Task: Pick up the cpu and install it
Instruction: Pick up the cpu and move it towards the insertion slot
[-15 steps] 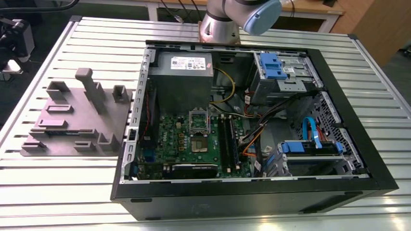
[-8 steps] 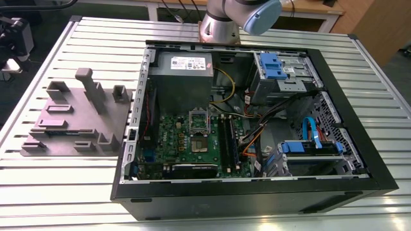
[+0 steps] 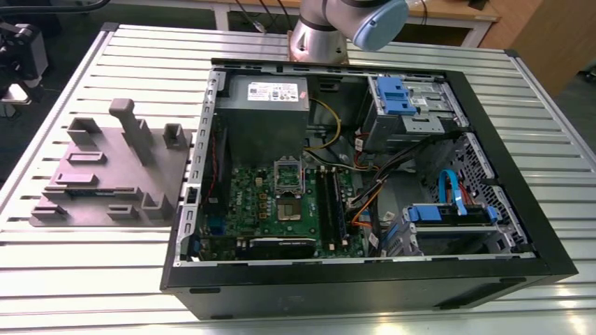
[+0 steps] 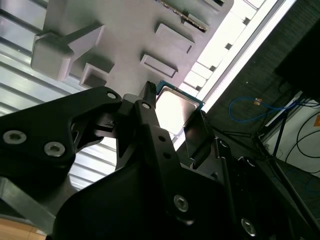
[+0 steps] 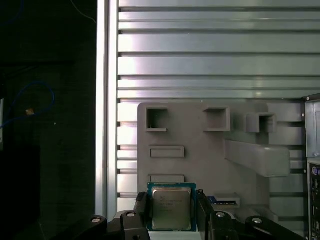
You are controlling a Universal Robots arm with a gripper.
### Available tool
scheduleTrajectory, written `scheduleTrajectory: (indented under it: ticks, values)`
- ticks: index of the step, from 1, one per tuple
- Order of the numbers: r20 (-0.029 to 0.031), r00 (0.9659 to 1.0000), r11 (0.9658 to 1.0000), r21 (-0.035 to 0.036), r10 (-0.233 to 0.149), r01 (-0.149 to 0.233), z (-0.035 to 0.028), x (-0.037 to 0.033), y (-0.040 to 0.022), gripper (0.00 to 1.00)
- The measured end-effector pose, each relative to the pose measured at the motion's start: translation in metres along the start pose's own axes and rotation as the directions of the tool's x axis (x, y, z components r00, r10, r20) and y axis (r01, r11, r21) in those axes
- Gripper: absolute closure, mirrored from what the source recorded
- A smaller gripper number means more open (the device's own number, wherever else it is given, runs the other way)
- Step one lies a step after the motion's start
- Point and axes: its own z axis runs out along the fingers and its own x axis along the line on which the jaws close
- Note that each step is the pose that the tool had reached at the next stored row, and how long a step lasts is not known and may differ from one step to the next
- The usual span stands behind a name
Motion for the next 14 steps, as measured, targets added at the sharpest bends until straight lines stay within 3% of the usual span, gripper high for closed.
scheduleTrajectory:
  ticks: [14]
  values:
    - [0.0001, 1.0, 1.0, 0.0, 0.0, 0.0, -0.0104, 0.0001, 0.0004, 0.53]
